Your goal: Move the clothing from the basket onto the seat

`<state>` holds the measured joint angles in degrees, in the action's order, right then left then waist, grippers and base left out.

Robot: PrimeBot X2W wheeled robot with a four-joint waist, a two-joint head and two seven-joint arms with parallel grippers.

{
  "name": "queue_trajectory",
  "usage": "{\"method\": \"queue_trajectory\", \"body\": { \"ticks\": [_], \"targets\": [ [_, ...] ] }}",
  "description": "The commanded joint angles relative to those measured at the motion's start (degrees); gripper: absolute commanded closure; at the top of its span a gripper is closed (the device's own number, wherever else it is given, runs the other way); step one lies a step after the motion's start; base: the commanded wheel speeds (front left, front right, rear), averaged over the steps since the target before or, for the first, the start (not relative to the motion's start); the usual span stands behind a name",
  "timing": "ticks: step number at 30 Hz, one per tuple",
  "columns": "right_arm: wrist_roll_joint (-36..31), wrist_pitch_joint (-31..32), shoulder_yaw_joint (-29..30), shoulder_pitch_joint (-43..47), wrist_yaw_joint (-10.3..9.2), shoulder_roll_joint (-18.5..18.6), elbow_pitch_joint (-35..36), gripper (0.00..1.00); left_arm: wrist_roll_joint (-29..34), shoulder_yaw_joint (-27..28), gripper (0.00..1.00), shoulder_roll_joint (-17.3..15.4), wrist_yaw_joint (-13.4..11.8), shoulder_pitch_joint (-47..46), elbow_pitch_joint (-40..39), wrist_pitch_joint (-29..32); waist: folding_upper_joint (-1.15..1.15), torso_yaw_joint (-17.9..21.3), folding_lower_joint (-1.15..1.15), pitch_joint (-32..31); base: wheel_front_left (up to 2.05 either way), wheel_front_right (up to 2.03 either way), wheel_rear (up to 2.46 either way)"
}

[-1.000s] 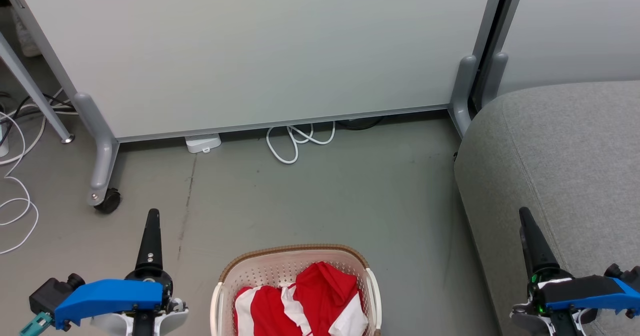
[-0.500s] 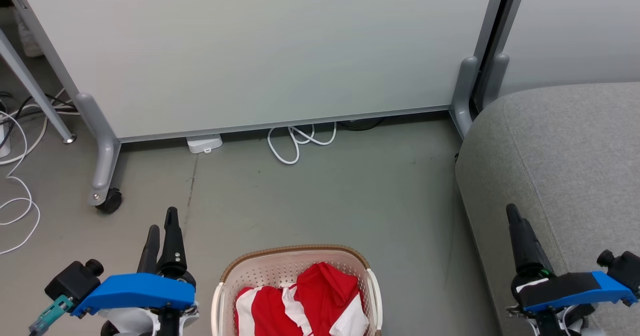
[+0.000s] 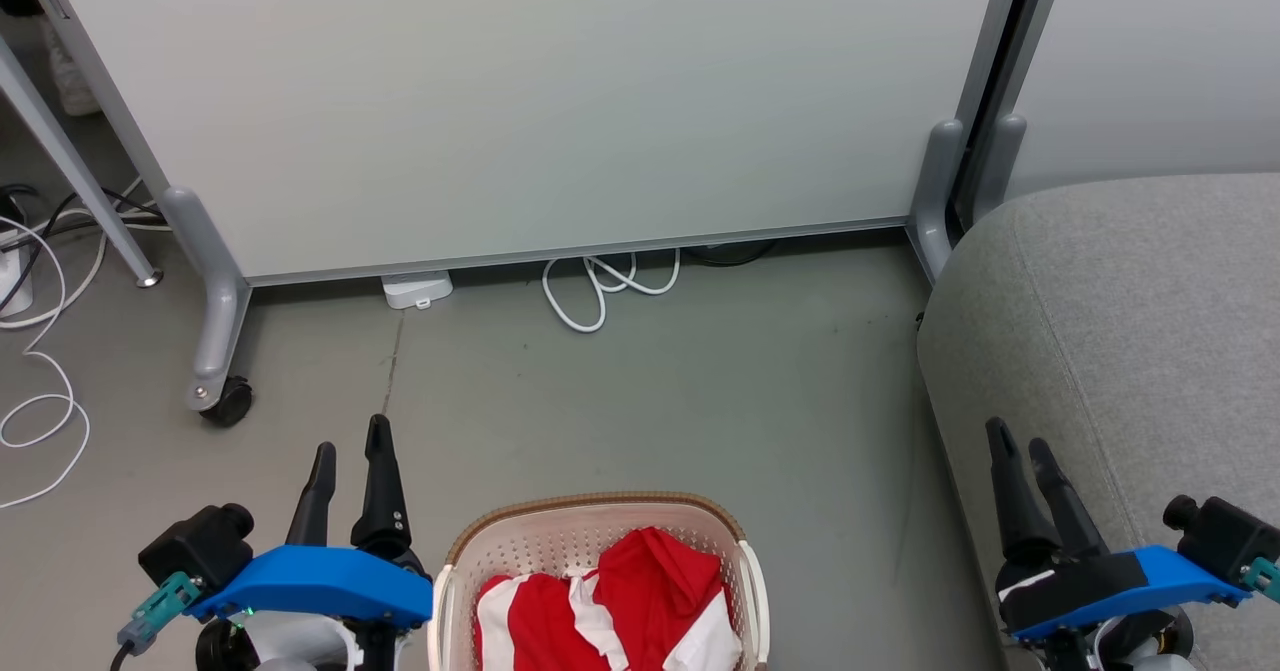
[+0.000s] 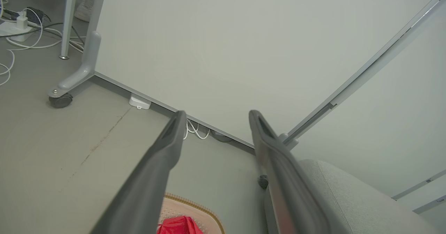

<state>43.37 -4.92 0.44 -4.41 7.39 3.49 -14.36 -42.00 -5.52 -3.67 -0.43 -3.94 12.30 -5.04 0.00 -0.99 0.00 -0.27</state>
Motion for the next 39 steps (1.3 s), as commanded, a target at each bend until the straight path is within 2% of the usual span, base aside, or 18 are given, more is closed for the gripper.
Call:
{"method": "queue_trajectory", "body": {
  "ticks": [1,22,39],
  "targets": [
    [-2.43,-0.73,-0.23,-0.01,0.08,0.30,0.35,0.00,2.29,-0.61,0.00,-0.63,-0.50,-1.58,-0.37,-0.73,0.00,-0.08,0.00,-0.07,0.00,0.00,0.00],
    [-16.00,-4.15,-3.14,-0.24,0.11,0.74,-1.25,0.00,15.88,-4.95,0.00,-1.59,-2.57,-2.18,1.28,-4.10,0.00,-0.67,0.00,0.05,0.00,0.00,0.00],
    [-24.69,-6.51,-4.89,0.13,0.12,1.62,-1.41,0.00,23.85,-6.91,0.00,-1.16,0.57,-2.23,2.37,-6.40,0.00,-1.26,0.00,-0.03,0.00,0.00,0.00]
  ]
}}
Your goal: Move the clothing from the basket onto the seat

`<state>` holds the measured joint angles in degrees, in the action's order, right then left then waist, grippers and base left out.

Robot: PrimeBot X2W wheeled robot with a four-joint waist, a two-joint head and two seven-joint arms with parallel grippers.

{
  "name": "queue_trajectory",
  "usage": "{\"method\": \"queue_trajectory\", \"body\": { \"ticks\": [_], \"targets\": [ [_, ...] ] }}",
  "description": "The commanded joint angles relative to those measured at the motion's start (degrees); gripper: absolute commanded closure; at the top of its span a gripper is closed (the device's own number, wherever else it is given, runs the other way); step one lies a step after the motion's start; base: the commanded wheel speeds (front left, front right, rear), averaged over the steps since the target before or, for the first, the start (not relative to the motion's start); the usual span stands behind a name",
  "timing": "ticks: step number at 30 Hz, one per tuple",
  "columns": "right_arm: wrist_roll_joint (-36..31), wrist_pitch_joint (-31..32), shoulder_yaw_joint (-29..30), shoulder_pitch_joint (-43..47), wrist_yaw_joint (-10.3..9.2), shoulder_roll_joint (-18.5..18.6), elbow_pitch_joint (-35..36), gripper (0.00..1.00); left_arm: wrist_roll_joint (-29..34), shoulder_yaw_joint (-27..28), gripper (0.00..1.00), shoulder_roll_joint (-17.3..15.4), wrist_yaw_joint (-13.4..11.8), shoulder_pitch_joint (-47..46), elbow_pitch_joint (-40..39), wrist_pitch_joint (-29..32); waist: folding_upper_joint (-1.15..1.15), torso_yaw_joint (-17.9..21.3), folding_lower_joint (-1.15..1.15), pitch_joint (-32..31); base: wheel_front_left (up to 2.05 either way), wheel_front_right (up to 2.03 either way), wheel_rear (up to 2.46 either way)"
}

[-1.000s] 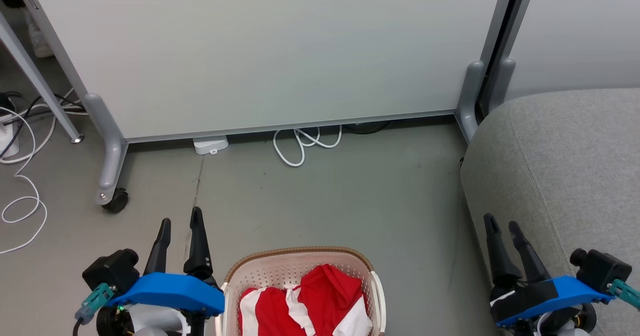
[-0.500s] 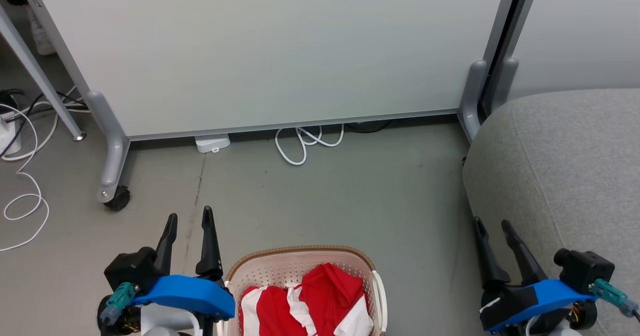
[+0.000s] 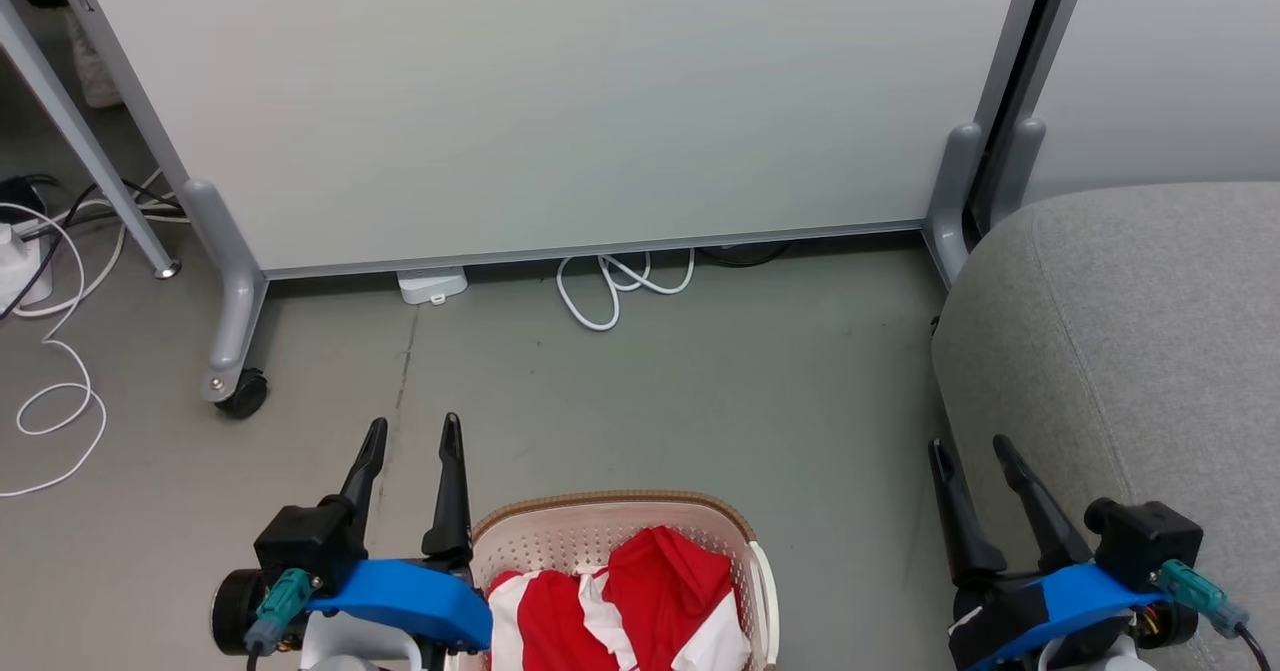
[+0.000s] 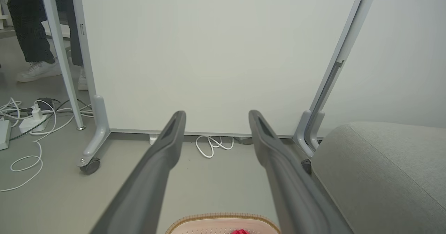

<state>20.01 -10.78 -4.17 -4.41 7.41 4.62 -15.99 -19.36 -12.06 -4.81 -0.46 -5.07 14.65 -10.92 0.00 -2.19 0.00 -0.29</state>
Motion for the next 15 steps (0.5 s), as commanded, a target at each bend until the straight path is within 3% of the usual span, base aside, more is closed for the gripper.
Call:
{"method": "queue_trajectory", "body": {
  "ticks": [1,15],
  "targets": [
    [-1.85,-0.78,-0.38,0.14,0.10,0.52,0.20,0.00,1.69,-0.47,0.00,-0.01,0.90,-1.11,0.18,-0.64,0.00,-0.11,0.00,-0.02,0.00,0.00,0.00],
    [-7.67,-2.30,-1.16,0.63,0.11,0.76,-0.33,0.00,8.01,-0.90,0.00,0.42,3.01,-1.09,1.97,-2.19,0.00,-0.47,0.00,0.07,0.00,0.00,0.00]
  ]
}}
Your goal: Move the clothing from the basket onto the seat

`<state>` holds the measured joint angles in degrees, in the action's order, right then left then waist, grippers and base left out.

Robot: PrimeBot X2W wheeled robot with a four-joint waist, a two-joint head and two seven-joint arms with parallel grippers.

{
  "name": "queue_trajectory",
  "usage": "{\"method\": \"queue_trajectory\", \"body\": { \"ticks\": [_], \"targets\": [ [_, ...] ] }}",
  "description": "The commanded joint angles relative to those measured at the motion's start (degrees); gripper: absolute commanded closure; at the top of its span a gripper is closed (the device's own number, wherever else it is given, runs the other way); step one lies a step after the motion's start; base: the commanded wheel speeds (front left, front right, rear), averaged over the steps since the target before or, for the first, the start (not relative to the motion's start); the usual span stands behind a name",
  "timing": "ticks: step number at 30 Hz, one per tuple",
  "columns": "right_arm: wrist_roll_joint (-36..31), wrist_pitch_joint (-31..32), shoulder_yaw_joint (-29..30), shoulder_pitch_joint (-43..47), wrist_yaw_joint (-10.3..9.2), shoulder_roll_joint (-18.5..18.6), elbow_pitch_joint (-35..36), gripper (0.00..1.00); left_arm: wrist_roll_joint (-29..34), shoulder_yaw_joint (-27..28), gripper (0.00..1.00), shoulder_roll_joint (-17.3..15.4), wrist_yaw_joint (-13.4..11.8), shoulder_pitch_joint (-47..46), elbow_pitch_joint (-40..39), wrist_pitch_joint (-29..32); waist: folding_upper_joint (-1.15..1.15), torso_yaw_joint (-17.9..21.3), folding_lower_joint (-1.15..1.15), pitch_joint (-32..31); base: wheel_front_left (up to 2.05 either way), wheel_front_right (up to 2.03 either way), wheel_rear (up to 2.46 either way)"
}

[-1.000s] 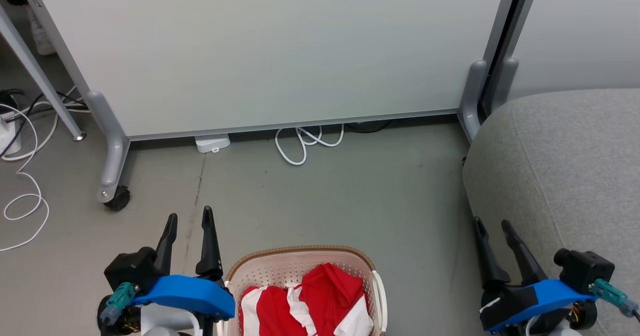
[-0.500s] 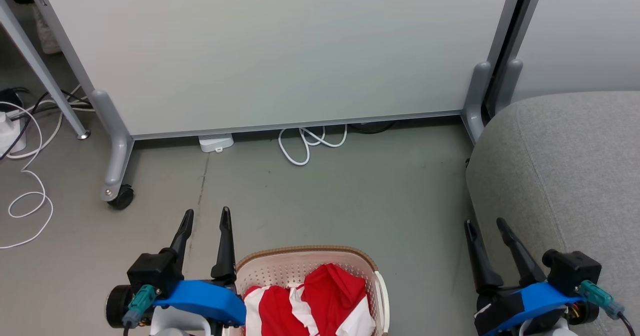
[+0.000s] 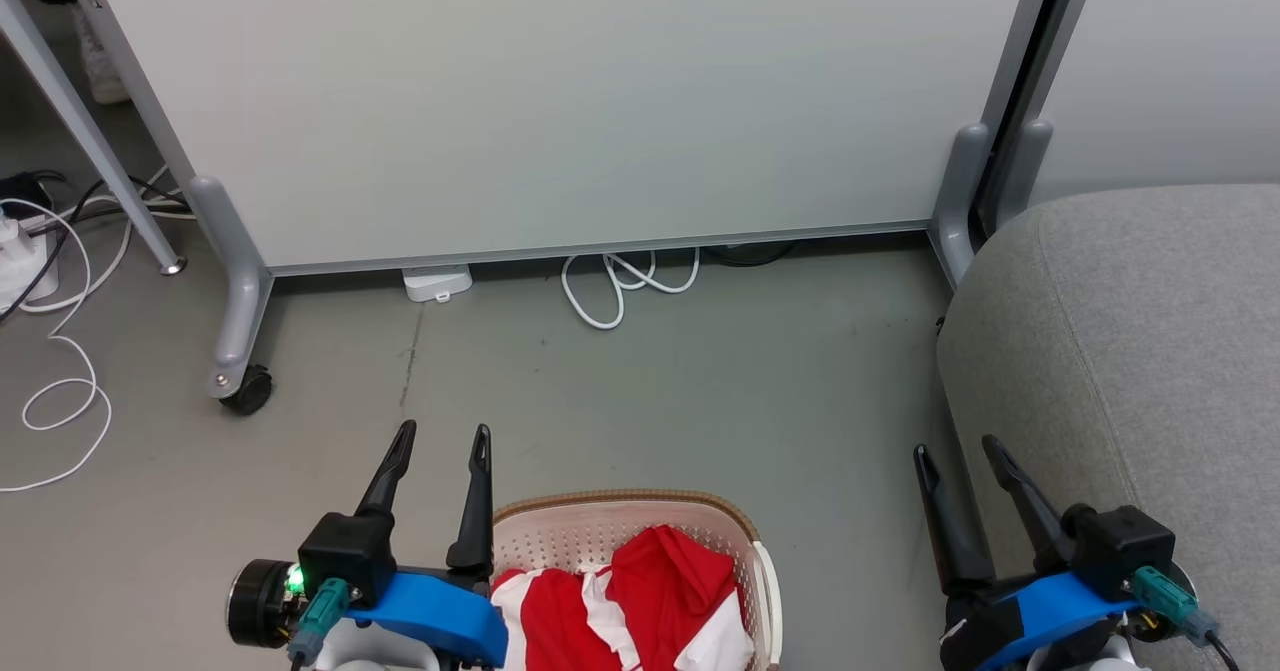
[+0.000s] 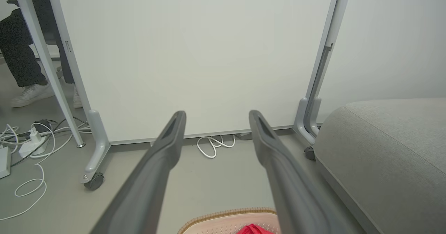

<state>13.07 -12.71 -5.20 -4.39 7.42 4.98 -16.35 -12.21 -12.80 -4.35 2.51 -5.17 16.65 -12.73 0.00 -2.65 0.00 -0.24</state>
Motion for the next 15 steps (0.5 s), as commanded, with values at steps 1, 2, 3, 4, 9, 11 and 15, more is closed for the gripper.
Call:
{"method": "queue_trajectory", "body": {
  "ticks": [1,2,3,4,9,11,15],
  "targets": [
    [-1.22,-0.53,-0.18,0.61,0.10,0.43,-0.01,0.00,1.38,-0.16,0.00,0.00,0.06,-1.00,0.05,-0.53,0.00,-0.01,0.00,0.04,0.00,0.00,0.00],
    [-1.68,-0.70,-0.20,0.59,0.10,0.47,-0.08,0.00,1.89,-0.18,0.00,0.04,0.08,-1.02,0.11,-0.69,0.00,-0.02,0.00,0.07,0.00,0.00,0.00],
    [-2.13,-0.77,-0.23,0.57,0.10,0.51,-0.16,0.00,2.37,-0.19,0.00,0.09,0.11,-1.03,0.21,-0.74,0.00,-0.03,0.00,0.07,0.00,0.00,0.00],
    [-2.54,-0.80,-0.27,0.55,0.10,0.57,-0.23,0.00,2.80,-0.18,0.00,0.14,0.13,-1.02,0.28,-0.79,0.00,-0.05,0.00,0.08,0.00,0.00,0.00],
    [-4.67,-1.37,-0.28,0.72,0.10,0.57,-0.52,0.00,4.89,-0.04,0.00,0.36,0.39,-0.88,0.70,-1.36,0.00,-0.14,0.00,0.00,0.00,0.00,0.00],
    [-5.94,-1.73,-0.38,0.79,0.07,0.56,-0.80,0.00,5.99,0.11,0.00,0.49,0.49,-0.80,0.92,-1.69,0.00,-0.18,0.00,0.01,0.00,0.00,0.00],
    [-7.35,-2.19,-0.63,0.78,0.08,0.62,-1.16,0.00,7.45,0.14,0.00,0.71,0.59,-0.50,1.22,-2.16,0.00,-0.22,0.00,0.01,0.00,0.00,0.00]
  ]
}}
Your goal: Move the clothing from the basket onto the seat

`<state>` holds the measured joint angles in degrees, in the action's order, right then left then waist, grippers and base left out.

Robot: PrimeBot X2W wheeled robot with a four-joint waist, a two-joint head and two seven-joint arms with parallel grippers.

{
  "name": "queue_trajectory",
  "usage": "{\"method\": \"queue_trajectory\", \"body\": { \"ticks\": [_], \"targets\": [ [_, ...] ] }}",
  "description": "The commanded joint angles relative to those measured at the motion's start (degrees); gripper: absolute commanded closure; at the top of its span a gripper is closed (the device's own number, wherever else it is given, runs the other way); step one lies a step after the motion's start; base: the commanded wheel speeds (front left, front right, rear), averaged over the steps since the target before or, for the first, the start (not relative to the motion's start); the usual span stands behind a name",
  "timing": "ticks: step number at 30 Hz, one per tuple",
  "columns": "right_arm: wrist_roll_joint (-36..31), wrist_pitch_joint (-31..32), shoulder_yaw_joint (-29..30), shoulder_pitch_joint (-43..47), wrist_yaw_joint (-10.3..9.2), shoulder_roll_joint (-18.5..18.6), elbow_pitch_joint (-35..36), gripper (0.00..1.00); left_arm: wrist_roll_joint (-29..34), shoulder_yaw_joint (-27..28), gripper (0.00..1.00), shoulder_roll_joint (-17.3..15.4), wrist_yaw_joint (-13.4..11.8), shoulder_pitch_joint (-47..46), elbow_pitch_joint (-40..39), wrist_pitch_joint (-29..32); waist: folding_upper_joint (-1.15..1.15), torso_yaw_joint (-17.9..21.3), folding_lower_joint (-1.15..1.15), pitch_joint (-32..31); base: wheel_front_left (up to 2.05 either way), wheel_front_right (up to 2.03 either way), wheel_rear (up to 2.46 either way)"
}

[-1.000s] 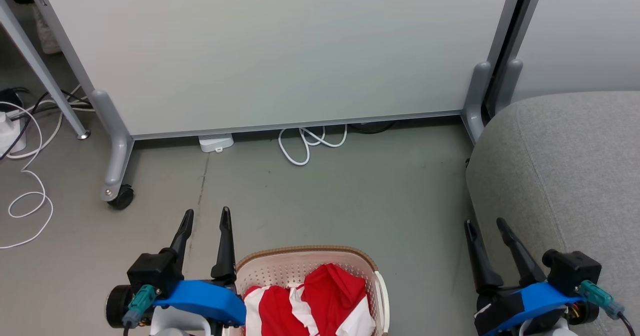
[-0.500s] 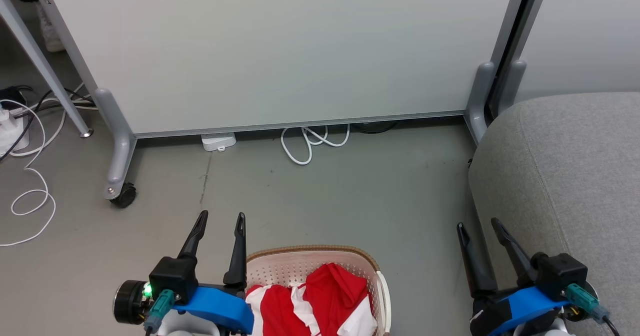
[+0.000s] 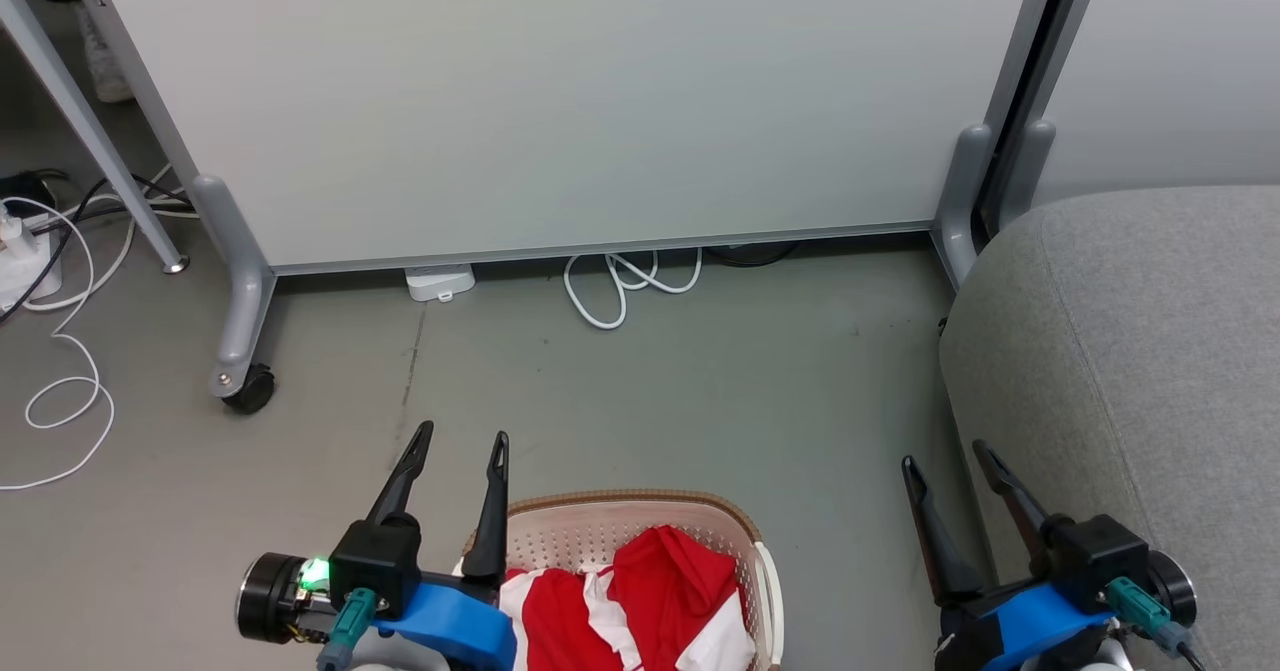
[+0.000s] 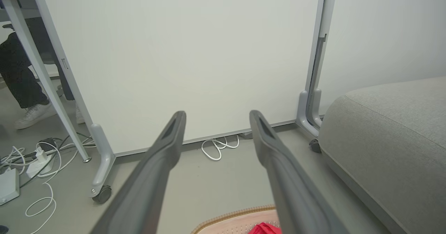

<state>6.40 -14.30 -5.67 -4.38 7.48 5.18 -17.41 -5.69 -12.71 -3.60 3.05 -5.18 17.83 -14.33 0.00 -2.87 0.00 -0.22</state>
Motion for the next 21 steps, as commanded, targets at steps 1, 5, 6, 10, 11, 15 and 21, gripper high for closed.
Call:
{"method": "queue_trajectory", "body": {
  "ticks": [1,5,6,10,11,15,21],
  "targets": [
    [-1.02,-0.60,-0.19,0.78,0.02,0.44,-0.19,0.00,1.17,0.10,0.00,0.01,0.13,-0.42,0.19,-0.55,0.00,-0.02,0.00,-0.01,0.00,0.00,0.00],
    [-2.41,-1.05,-0.11,1.06,0.02,0.32,-0.36,0.00,2.56,0.21,0.00,0.20,0.39,-0.26,0.46,-0.99,0.00,-0.05,0.00,-0.04,0.00,0.00,0.00],
    [-2.11,-0.97,0.07,1.10,0.02,0.26,-0.47,0.00,2.44,0.35,0.00,0.25,0.39,-0.25,0.52,-0.96,0.00,-0.05,0.00,-0.03,0.00,0.00,0.00],
    [-1.52,-0.95,0.35,0.92,0.02,0.23,-0.78,0.00,2.19,0.64,0.00,0.39,0.61,-0.26,0.71,-0.96,0.00,-0.06,0.00,0.06,0.00,0.00,0.00],
    [-1.29,-0.95,0.52,0.88,0.02,0.21,-0.95,0.00,2.11,0.71,0.00,0.44,0.67,-0.22,0.79,-0.96,0.00,-0.07,0.00,0.06,0.00,0.00,0.00],
    [-0.37,-0.95,1.01,0.75,0.02,-0.04,-1.52,0.00,1.80,0.95,0.00,0.57,0.89,0.00,1.05,-0.96,0.00,-0.04,0.00,0.04,0.00,0.00,0.00],
    [0.06,-0.95,1.06,0.61,0.02,-0.21,-1.85,0.00,2.02,1.17,0.00,0.63,0.94,0.04,1.37,-0.95,0.00,0.04,0.00,-0.03,0.00,0.00,0.00]
  ]
}}
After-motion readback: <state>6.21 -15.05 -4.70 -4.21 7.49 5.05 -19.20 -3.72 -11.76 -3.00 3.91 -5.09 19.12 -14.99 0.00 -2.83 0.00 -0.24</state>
